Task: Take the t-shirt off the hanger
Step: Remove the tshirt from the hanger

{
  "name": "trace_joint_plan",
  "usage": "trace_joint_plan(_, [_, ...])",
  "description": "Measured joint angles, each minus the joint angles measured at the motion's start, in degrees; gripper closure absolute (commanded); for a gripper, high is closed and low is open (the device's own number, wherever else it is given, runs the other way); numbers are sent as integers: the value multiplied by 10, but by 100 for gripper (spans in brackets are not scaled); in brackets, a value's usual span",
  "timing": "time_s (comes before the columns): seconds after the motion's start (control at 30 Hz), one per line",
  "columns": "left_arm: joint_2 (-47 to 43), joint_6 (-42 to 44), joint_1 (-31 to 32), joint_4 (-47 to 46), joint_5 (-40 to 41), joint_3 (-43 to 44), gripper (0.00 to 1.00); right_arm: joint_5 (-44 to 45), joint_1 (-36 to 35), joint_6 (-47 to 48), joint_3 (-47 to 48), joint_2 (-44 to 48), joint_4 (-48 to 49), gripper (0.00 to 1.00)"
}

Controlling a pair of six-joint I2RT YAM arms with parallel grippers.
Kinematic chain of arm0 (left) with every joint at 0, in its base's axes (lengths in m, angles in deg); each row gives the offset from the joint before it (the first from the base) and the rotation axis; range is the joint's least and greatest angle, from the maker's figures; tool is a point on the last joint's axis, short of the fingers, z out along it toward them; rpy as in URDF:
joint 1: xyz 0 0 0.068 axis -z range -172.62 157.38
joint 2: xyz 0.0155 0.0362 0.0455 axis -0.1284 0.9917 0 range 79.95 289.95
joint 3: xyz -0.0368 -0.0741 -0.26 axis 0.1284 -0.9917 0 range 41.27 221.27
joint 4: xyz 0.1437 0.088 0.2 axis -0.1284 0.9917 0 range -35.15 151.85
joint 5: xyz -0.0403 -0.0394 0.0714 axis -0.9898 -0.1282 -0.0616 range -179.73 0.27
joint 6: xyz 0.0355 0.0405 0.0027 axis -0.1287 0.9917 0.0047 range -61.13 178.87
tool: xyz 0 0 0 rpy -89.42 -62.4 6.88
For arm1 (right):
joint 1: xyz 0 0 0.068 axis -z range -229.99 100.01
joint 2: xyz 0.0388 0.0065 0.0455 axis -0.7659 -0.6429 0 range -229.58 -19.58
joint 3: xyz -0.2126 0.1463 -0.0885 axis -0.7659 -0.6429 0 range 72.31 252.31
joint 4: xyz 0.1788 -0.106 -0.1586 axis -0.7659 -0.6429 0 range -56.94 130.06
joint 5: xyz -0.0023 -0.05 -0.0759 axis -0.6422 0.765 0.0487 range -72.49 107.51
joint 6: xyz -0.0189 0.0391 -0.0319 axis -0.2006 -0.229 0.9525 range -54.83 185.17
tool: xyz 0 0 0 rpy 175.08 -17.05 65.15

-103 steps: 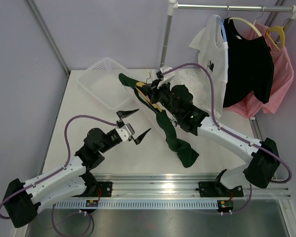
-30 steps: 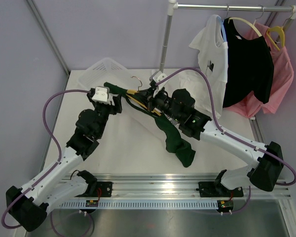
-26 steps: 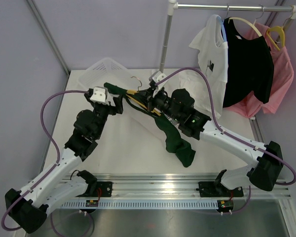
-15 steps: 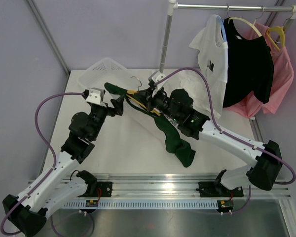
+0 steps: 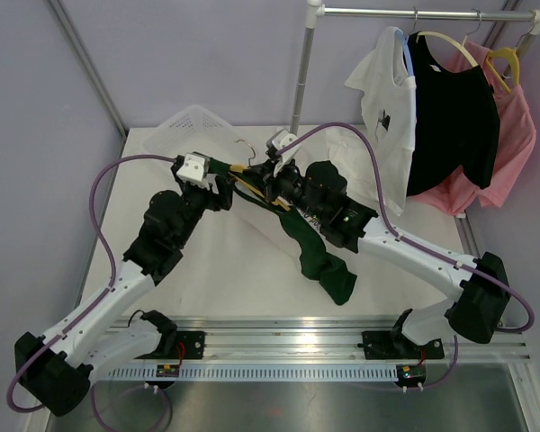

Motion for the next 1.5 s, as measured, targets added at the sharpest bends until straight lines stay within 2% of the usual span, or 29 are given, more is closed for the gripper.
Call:
trace_joint_plan(0.1, [3,1,0,-2,5,0,41,0,0,0,0,0,0,100])
trace_joint_plan(0.13, [5,2,0,-2,6,0,51,0,0,0,0,0,0,100])
trace_joint_plan(0.23, [12,5,0,-8,10,0,69,0,0,0,0,0,0,100])
trace_joint_plan(0.27, [13,8,0,-10,12,0,81,0,0,0,0,0,0,100])
trace_joint_plan(0.33, [13,13,-1,-11,12,0,91,0,0,0,0,0,0,100])
trace_joint_plan(0.37, [13,16,0,-12,12,0,100,0,0,0,0,0,0,100])
trace_joint_plan(0.7, [11,36,-1,-27,7,-2,100,-1,0,0,11,-7,-5,100])
trace_joint_plan(1.1, [-40,42,-5,-29,-22,-21,100,-26,-1,6,65,-59,-29,100])
trace_joint_plan(1.5, [-96,33,-8,12,-18,-22,100,-46,-9,24,87,-71,-43,100])
